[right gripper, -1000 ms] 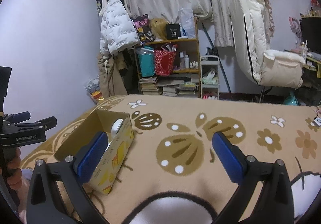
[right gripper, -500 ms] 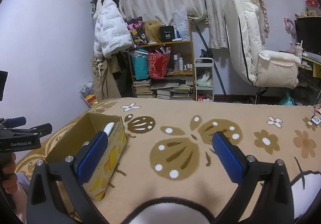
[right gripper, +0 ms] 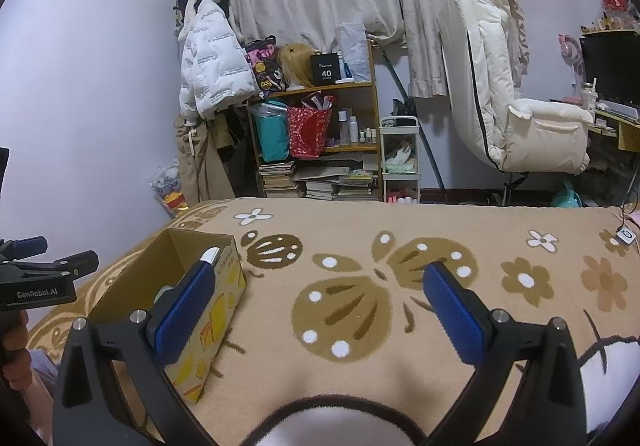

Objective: Organize rigid objects

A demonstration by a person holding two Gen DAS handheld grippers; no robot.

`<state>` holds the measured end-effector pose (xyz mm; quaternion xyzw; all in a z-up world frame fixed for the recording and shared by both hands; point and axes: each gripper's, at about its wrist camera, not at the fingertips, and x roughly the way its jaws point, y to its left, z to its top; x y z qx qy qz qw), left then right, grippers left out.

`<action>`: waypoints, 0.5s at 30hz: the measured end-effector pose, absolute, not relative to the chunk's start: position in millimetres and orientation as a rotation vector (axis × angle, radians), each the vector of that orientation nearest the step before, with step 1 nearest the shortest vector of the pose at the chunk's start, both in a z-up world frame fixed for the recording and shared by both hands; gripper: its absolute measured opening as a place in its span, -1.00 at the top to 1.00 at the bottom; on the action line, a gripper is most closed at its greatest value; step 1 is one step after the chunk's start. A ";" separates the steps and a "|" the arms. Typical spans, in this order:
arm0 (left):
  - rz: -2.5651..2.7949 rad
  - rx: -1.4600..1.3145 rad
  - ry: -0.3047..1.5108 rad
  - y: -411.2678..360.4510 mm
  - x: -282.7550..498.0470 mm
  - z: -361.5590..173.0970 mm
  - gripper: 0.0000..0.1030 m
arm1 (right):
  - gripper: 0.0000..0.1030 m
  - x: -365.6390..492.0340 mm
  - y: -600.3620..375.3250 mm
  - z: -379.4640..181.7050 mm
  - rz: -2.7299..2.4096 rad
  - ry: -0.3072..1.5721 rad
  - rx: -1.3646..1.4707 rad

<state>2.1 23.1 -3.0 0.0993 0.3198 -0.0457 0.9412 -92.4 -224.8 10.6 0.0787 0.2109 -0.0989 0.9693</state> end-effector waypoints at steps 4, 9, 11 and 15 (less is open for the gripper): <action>-0.096 0.205 0.654 22.8 1.3 -2.9 -0.99 | -1.00 -92.9 -225.6 9.4 -0.197 0.432 0.160; -0.091 0.209 0.652 22.6 0.6 -1.8 -0.99 | -1.00 -93.1 -225.4 7.5 -0.196 0.436 0.158; -0.072 0.216 0.649 23.4 0.6 -0.7 -0.99 | -1.00 -93.1 -225.3 7.7 -0.197 0.435 0.158; -0.071 0.213 0.648 27.3 0.6 2.3 -0.99 | -1.00 -93.1 -225.5 7.8 -0.196 0.436 0.159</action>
